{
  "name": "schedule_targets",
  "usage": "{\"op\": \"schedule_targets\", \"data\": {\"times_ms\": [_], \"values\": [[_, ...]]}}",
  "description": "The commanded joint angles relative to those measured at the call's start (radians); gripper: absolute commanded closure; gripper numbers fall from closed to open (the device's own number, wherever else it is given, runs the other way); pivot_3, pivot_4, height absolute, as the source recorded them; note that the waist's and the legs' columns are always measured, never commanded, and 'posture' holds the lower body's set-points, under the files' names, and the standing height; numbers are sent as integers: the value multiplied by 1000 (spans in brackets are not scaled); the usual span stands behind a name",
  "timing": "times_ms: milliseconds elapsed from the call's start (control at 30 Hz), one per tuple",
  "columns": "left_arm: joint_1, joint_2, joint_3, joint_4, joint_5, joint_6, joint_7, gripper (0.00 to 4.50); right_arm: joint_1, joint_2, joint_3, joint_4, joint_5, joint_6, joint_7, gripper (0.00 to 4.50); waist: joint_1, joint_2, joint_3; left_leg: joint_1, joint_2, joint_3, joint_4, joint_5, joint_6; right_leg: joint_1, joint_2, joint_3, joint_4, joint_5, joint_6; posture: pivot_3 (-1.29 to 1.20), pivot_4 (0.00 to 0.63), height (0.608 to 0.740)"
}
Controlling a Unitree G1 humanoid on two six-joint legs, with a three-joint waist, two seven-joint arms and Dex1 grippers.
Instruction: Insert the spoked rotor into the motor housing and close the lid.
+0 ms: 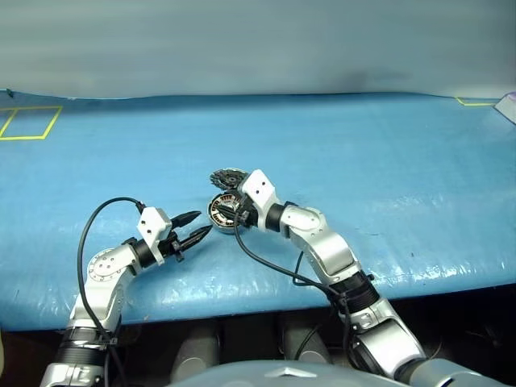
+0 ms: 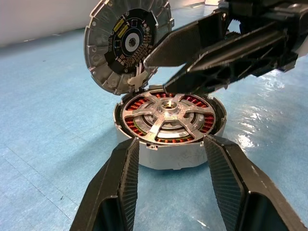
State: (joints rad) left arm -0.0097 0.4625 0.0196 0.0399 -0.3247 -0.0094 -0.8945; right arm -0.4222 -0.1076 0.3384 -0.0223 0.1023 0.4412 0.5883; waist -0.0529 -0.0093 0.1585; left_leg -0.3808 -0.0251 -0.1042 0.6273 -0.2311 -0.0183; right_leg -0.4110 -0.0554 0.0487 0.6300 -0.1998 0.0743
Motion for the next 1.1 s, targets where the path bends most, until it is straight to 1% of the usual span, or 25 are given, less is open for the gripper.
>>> {"op": "schedule_targets", "data": {"times_ms": [33, 200, 233, 300, 367, 433, 500, 600, 733, 933, 1100], "values": [[2, -5, 7, -27, -19, -8, -6, 2190, 31, -12, -21, -87, 30, 10, 7, 1946, 0, 0, 0, 0, 0, 0, 0, 0, 0, 0, 0, 0, 0, 0, 0, 0, 150, 740], [3, 1, 2, -38, -18, 3, -7, 2190, 84, -52, -54, -153, 35, 70, -25, 1946, 2, 0, 0, 0, 0, 0, 0, 0, 0, 0, 0, 0, 0, 0, 0, 0, 150, 740], [2, 0, 2, -41, -21, 8, -7, 2190, 94, -62, -68, -154, 31, 80, -40, 2118, 3, 0, 0, 0, 0, 0, 0, 0, 0, 0, 0, 0, 0, 0, 0, 0, 150, 740], [1, -4, 3, -46, -28, 13, -6, 2190, 108, -76, -97, -149, 30, 92, -64, 2553, 3, 0, 0, 0, 0, 0, 0, 0, 0, 0, 0, 0, 0, -1, -1, 0, 150, 740], [-1, -5, 3, -46, -27, 15, -4, 2190, 111, -84, -134, -140, 33, 99, -93, 3168, 3, 0, 0, 0, 0, 0, 0, 0, 0, 0, 0, 0, 0, -1, -1, 0, 150, 740], [-3, -4, 4, -45, -26, 17, -4, 2190, 100, -94, -168, -128, 25, 103, -126, 3883, 2, 0, 0, 0, 0, 0, 0, 0, 0, 0, 0, 0, 0, -1, -1, 0, 150, 740], [-4, -3, 6, -46, -29, 22, -5, 2190, 74, -104, -194, -108, 6, 103, -164, 4475, 1, 0, 0, 0, 0, 0, 0, 0, 0, 0, 0, 0, 0, -1, -1, 0, 150, 740], [-7, -2, 9, -44, -28, 23, -3, 2190, 33, -112, -214, -76, -7, 83, -189, 4475, 2, 0, 0, 0, 0, 1, 0, 0, 0, 0, 0, 0, 0, -1, -1, 0, 150, 740], [-9, -3, 16, -36, -18, 11, 10, 2190, -79, -104, -233, 4, 2, 16, -180, 4475, -3, 0, 0, 0, 0, 1, 0, 0, 0, 0, 0, 1, 0, 0, 0, 0, 150, 740], [-2, 0, 26, -35, -13, 5, 27, 2190, -234, -65, -192, 148, 20, -60, -79, 4475, -8, 0, 0, 0, 0, 1, 0, 0, 0, 0, 0, 0, 0, 0, 0, 0, 150, 740], [18, 7, 44, -49, -27, 12, 36, 2190, -288, -2, -146, 223, 37, -67, 4, 4475, -10, 0, 0, 0, 0, 1, -1, 0, 1, -1, 0, 0, 0, 3, -5, 0, 150, 740]]}}
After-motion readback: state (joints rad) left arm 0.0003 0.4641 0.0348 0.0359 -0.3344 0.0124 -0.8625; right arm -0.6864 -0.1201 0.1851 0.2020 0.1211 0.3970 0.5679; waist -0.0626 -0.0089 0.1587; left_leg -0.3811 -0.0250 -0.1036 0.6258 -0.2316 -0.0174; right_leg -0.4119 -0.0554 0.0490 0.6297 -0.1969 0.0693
